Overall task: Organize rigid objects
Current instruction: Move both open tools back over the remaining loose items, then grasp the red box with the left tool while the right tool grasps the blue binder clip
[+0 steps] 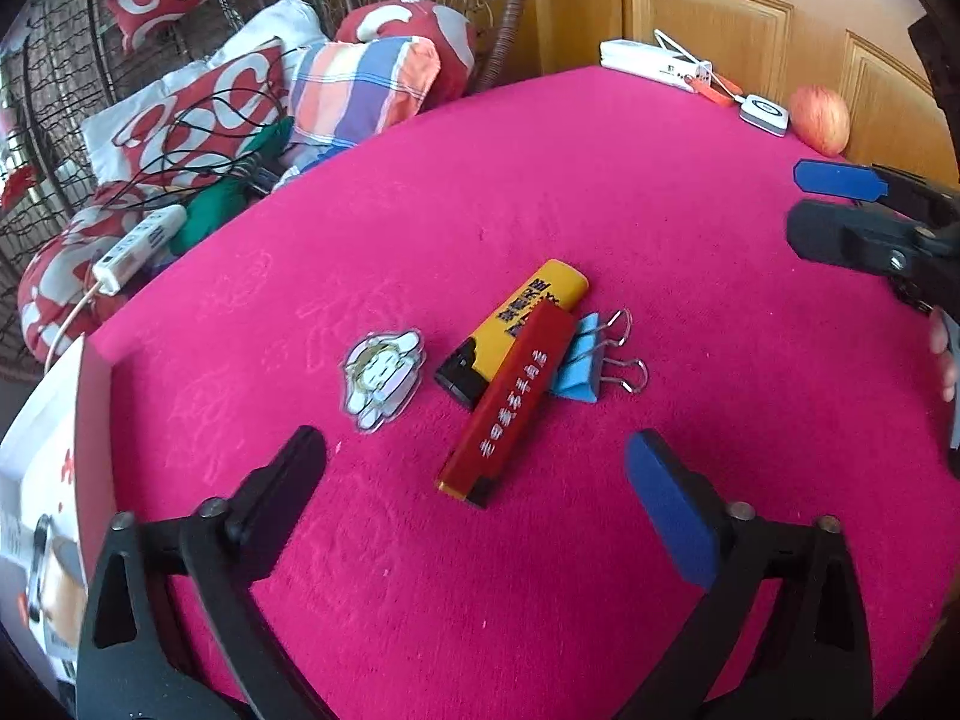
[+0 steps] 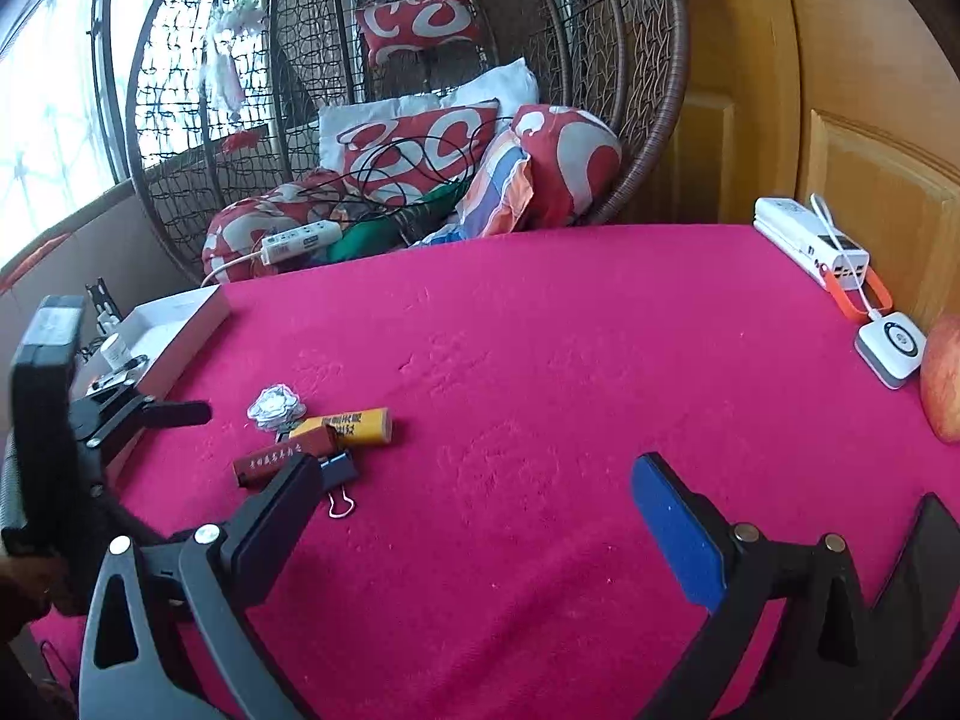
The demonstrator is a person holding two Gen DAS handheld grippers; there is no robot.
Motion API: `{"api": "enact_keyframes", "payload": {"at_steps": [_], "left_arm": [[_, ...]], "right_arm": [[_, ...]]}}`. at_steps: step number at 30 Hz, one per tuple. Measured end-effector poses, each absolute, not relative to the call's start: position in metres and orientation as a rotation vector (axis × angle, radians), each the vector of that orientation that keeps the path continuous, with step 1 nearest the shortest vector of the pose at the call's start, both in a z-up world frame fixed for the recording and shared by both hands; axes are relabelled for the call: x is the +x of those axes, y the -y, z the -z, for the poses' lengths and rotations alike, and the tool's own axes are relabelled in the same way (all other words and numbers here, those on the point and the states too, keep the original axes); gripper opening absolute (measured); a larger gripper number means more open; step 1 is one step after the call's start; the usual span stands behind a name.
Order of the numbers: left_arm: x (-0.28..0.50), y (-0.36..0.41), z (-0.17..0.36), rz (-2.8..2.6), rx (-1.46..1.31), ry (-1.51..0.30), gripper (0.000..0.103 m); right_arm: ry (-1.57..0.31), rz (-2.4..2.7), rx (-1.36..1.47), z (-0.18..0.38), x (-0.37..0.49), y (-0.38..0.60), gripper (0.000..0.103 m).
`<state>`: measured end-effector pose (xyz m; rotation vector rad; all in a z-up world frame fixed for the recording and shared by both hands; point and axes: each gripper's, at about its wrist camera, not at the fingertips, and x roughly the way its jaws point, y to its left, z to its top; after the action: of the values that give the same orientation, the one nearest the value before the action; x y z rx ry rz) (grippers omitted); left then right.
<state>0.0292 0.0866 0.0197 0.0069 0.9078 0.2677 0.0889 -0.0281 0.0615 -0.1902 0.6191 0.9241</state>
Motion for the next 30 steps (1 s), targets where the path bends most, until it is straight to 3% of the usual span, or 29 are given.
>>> {"api": "enact_keyframes", "payload": {"at_steps": [2, 4, 7, 9, 10, 14, 27, 28, 30], "left_arm": [[0.035, -0.087, -0.019, -0.262, 0.021, -0.918, 0.076], [0.038, -0.083, -0.017, -0.247, 0.038, -0.926, 0.072], [0.041, -0.076, -0.016, -0.225, 0.076, -0.931, 0.056], [0.043, -0.072, -0.017, -0.226, 0.099, -0.93, 0.036], [0.043, -0.071, -0.017, -0.249, 0.122, -0.929, 0.025], [0.037, -0.081, -0.019, -0.236, 0.093, -0.927, 0.017], [-0.005, -0.097, -0.04, -0.284, -0.071, -0.854, 0.016], [-0.007, -0.097, -0.041, -0.286, -0.078, -0.847, 0.016], [-0.01, -0.099, -0.046, -0.289, -0.094, -0.83, 0.016]], "right_arm": [[-0.624, -0.938, -0.196, -0.061, 0.089, 0.028, 0.103], [-0.636, -0.959, -0.205, -0.06, 0.089, 0.024, 0.103], [-0.654, -0.982, -0.245, -0.056, 0.087, 0.013, 0.103], [-0.659, -0.996, -0.29, -0.053, 0.084, 0.005, 0.102], [-0.66, -1.006, -0.318, -0.052, 0.082, 0.001, 0.097], [-0.67, -1.04, -0.426, -0.047, 0.073, -0.013, 0.075], [-0.722, -1.136, -0.579, -0.019, 0.064, -0.074, 0.067], [-0.716, -1.135, -0.578, -0.019, 0.064, -0.075, 0.062], [-0.7, -1.132, -0.585, -0.02, 0.061, -0.075, 0.041]]}}
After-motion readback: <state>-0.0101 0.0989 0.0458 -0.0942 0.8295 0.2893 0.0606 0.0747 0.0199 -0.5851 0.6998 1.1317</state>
